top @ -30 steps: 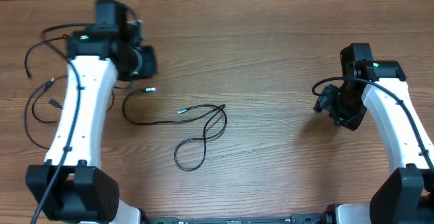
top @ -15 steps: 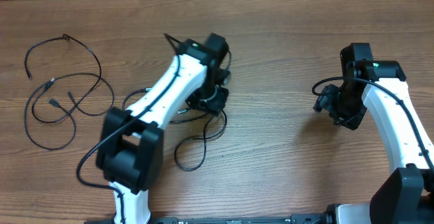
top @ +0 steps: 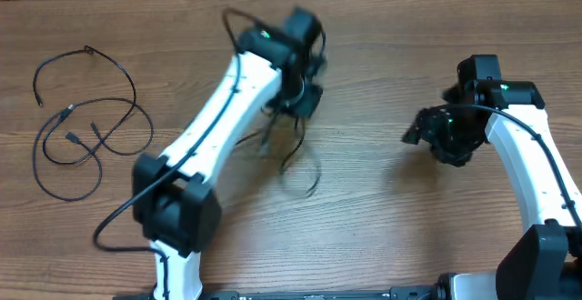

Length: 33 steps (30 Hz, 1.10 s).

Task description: Untangle cables

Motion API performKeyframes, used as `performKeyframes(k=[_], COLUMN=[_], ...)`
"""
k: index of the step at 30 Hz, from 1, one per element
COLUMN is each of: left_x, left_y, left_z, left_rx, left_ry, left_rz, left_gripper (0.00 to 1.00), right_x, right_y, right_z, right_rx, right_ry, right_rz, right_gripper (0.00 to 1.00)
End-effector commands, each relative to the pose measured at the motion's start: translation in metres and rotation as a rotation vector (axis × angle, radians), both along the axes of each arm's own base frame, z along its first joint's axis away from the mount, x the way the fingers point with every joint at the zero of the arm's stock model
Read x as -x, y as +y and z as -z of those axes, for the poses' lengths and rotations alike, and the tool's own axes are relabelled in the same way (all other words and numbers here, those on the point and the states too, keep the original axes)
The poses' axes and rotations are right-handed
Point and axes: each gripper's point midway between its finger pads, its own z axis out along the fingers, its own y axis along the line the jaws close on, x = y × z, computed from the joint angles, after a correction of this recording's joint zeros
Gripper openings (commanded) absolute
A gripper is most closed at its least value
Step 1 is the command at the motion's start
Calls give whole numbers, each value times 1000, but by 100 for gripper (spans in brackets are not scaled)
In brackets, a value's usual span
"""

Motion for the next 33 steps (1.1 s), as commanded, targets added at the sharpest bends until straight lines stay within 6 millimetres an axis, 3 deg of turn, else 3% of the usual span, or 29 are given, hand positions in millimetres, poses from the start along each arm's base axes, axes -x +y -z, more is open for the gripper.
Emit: performKeyframes(k=[1, 4, 8, 21, 23, 25, 28, 33], left_x=[0, 8, 6, -15, -9, -6, -7, -6], left_y=[-25, -28, -30, -36, -42, -44, -38, -24], left_z=[-112, -115, -114, -125, -129, -132, -129, -125], left_rx=[300, 317, 328, 380, 419, 449, 438, 412], left_ry=[-170, -145, -134, -190, -163, -145, -135, -112], left_rz=[49, 61, 23, -68, -53, -41, -58, -75], left_gripper=[4, 4, 4, 4, 4, 4, 4, 4], right_x=[-3, -4, 2, 37, 28, 5, -8, -14], right_y=[62, 92, 116, 167, 155, 104, 72, 40], right_z=[-32, -47, -48, -46, -31, -3, 3, 4], right_rx=[-356, -468, -476, -483, -351, -10, 163, 316], right_ry=[-155, -235, -246, -197, -169, -90, -92, -102], right_rz=[-265, -380, -465, -646, -571, -242, -34, 170], right_gripper=[69, 70, 70, 70, 62, 62, 61, 60])
